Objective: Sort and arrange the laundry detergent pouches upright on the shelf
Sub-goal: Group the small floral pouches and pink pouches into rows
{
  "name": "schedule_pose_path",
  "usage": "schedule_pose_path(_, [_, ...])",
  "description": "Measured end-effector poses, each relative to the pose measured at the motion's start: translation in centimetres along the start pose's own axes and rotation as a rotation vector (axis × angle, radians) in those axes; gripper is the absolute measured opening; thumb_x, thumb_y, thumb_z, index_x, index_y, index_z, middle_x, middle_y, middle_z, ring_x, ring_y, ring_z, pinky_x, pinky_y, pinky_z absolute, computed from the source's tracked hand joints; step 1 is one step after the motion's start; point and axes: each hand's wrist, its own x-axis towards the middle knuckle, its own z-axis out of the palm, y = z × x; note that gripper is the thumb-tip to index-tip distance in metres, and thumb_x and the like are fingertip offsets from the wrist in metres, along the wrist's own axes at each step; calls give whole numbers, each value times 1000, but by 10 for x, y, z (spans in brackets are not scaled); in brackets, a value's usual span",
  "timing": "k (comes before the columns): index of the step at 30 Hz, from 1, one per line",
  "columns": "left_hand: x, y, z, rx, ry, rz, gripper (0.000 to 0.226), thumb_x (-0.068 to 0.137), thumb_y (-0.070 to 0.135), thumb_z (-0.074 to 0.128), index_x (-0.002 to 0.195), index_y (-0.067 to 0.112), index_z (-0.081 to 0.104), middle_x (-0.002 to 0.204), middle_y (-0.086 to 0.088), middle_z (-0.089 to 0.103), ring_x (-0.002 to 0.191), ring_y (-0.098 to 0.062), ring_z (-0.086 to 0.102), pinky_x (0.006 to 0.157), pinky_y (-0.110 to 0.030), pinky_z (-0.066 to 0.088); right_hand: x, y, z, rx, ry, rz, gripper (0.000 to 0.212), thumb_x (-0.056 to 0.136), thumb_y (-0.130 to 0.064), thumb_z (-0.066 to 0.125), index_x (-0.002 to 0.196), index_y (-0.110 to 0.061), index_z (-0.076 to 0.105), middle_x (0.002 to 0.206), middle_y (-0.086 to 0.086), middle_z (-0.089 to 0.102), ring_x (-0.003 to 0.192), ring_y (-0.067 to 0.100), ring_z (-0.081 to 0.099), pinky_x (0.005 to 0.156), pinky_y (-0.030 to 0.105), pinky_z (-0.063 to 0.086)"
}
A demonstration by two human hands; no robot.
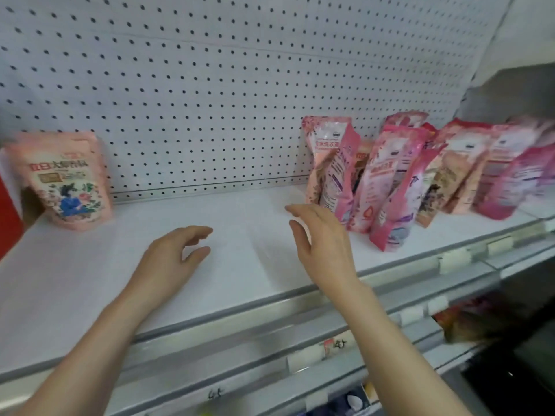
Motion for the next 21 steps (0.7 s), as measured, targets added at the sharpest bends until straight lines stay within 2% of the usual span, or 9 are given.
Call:
schedule_pose_path(5, [31,52,39,-50,-107,76,35,91,20,63,126,23,59,120,4,64,106,-12,60,96,-27,45,-17,41,-34,-23,150,231,33,94,-10,58,125,-16,64,114,2,68,99,21,64,84,36,53])
schedule_pose_path(8, [67,93,62,-118,-86,62,42,92,24,62,132,19,54,127,1,61,110,-14,59,97,-25,42,-12,55,-42,-36,127,269,35,94,-9,58,127,-19,62,118,-1,66,102,18,63,84,33,52])
schedule_pose_path(12, [120,139,96,-193,-85,-3,51,95,37,54,140,14,46,140,-3,53,123,-21,54,102,-34,43,-4,67,-41,-67,69,288,39,92,-9,58,130,-18,59,117,2,65,101,24,64,81,39,53])
schedule_pose_path(14, [141,150,110,-186,-86,-25,43,98,38,46,133,13,51,134,-6,58,119,-24,57,95,-33,46,1,70,-40,-96,31,312,41,94,-14,57,134,-17,55,115,6,68,98,29,66,78,40,54])
schedule_pose_path(16, [152,152,120,-164,-62,-44,31,101,32,40,111,10,60,115,-12,66,107,-31,60,76,-31,42,7,70,-37,-158,-42,346,43,97,-21,54,139,-16,49,109,9,71,93,34,68,73,41,52])
schedule_pose_path(18, [153,148,121,-175,-14,-69,31,102,28,38,94,8,60,107,-18,67,100,-36,60,71,-32,38,14,68,-33,-240,-126,399,47,99,-31,50,144,-15,42,103,12,72,92,36,68,72,41,50])
schedule_pose_path(19, [151,143,118,-180,13,-80,32,103,27,38,94,7,61,111,-18,67,100,-36,61,73,-33,40,18,66,-30,-263,-149,426,48,100,-35,48,143,-15,41,102,13,72,93,37,68,72,42,49])
schedule_pose_path(21, [144,128,107,-190,66,-91,34,102,26,40,109,5,65,120,-16,66,104,-34,61,81,-34,45,24,61,-25,-255,-147,477,46,100,-37,48,138,-13,44,103,16,71,95,38,68,74,42,49])
